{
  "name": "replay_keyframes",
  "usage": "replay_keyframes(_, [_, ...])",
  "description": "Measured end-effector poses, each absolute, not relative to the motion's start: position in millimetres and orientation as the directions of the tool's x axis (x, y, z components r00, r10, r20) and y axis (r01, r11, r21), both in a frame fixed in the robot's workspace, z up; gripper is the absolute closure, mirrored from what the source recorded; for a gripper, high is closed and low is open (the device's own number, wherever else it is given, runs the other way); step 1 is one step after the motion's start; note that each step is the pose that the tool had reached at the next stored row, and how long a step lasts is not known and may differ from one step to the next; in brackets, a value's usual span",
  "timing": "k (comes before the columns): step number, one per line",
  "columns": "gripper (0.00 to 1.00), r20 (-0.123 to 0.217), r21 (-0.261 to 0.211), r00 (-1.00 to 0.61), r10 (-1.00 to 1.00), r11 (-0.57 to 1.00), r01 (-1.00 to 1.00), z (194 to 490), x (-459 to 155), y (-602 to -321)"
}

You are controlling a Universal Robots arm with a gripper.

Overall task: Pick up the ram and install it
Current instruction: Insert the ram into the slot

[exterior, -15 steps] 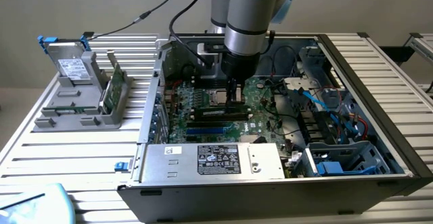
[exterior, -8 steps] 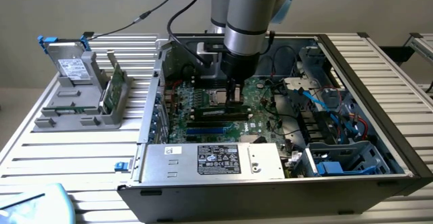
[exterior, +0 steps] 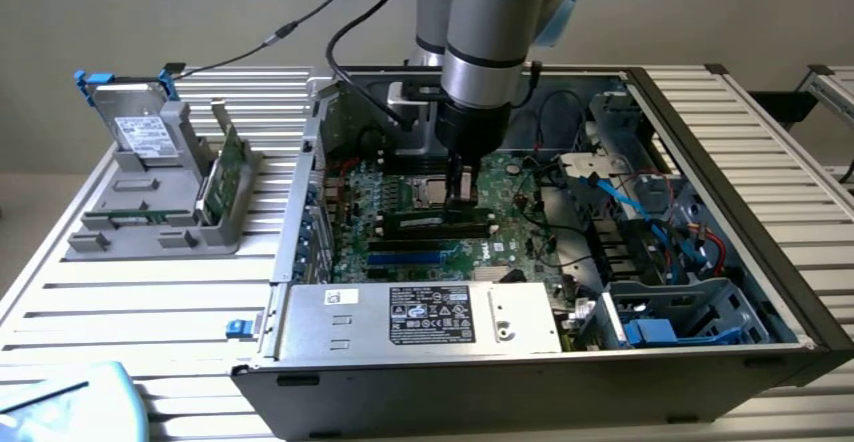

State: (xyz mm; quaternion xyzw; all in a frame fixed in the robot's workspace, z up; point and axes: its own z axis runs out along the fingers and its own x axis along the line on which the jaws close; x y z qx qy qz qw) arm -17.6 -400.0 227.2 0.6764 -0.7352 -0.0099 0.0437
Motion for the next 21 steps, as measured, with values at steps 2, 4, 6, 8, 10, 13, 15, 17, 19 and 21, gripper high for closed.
replay_keyframes(2, [0.86, 0.060, 0.073, -0.064, -0.996, 0.068, -0.995, 227.1, -17.7, -399.5])
replay_keyframes(4, [0.86, 0.071, 0.072, -0.041, -0.997, 0.047, -0.996, 226.8, -17.8, -399.3])
replay_keyframes(6, [0.86, 0.084, 0.072, -0.029, -0.996, 0.035, -0.997, 226.9, -17.9, -398.8])
replay_keyframes(8, [0.86, 0.096, 0.071, -0.028, -0.995, 0.035, -0.997, 226.9, -17.9, -398.5])
replay_keyframes(10, [0.86, 0.106, 0.071, -0.027, -0.994, 0.035, -0.997, 226.8, -17.9, -397.6])
replay_keyframes(13, [0.86, 0.109, 0.071, -0.018, -0.994, 0.026, -0.997, 226.7, -18.0, -393.7])
replay_keyframes(15, [0.86, 0.108, 0.071, -0.010, -0.994, 0.018, -0.997, 226.7, -17.9, -393.0])
replay_keyframes(17, [0.86, 0.108, 0.071, -0.008, -0.994, 0.015, -0.997, 226.6, -17.9, -392.9])
replay_keyframes(19, [0.86, 0.108, 0.071, -0.008, -0.994, 0.015, -0.997, 226.6, -18.0, -392.8])
replay_keyframes(21, [0.86, 0.108, 0.071, -0.008, -0.994, 0.015, -0.997, 226.6, -18.0, -392.8])
